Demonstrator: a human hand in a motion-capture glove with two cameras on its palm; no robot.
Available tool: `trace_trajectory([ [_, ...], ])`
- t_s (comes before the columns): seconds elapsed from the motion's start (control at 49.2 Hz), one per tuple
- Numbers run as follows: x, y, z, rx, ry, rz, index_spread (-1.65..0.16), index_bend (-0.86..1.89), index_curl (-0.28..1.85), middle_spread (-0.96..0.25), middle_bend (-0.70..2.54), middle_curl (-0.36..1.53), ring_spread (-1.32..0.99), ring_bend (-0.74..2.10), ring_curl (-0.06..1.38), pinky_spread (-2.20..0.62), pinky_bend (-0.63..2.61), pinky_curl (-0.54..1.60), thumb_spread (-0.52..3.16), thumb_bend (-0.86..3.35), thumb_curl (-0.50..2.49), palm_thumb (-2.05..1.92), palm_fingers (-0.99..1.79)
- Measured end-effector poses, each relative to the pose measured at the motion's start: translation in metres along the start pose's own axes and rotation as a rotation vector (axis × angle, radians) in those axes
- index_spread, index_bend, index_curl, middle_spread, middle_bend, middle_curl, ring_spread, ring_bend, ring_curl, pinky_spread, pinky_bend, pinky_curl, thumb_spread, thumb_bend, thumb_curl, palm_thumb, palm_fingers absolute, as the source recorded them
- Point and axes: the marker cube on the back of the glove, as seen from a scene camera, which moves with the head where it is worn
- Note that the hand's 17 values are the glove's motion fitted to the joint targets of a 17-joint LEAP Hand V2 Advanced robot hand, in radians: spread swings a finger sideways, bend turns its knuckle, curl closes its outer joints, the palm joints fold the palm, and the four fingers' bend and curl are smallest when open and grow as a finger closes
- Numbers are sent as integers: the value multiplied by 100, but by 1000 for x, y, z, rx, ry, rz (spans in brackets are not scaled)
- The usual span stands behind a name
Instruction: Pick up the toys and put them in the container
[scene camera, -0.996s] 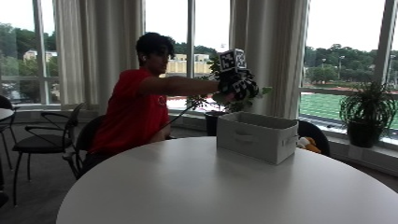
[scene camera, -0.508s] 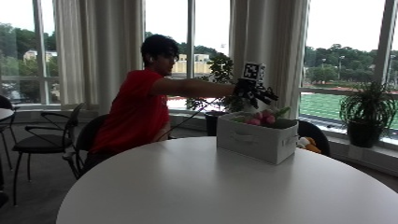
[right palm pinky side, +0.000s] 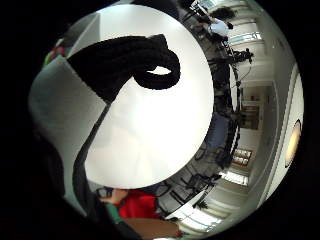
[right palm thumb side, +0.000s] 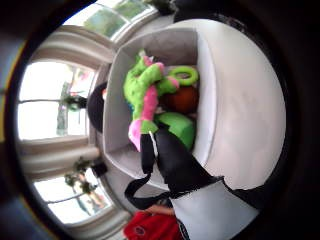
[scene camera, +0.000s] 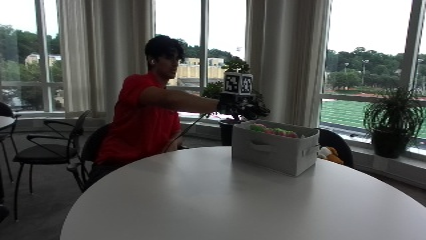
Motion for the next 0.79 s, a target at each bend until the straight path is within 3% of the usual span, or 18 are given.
trace_trajectory([
  [0.041,25,5,6,-14,-19,100,-41,14,38,-10,15,43,2,47,28,6,140,41,111,-4,45,-3,-15],
  [0.203,88,37,33,-27,-39,212,-40,14,34,-10,15,39,3,41,27,8,134,38,113,-4,40,-4,-14],
  [0.345,125,50,48,-41,-67,242,-40,14,32,-10,15,37,3,39,27,9,128,36,115,-4,37,-3,-14],
  [0.793,137,106,86,22,-114,227,-40,16,29,-11,16,34,-1,33,27,10,106,29,116,-4,32,-4,-8],
])
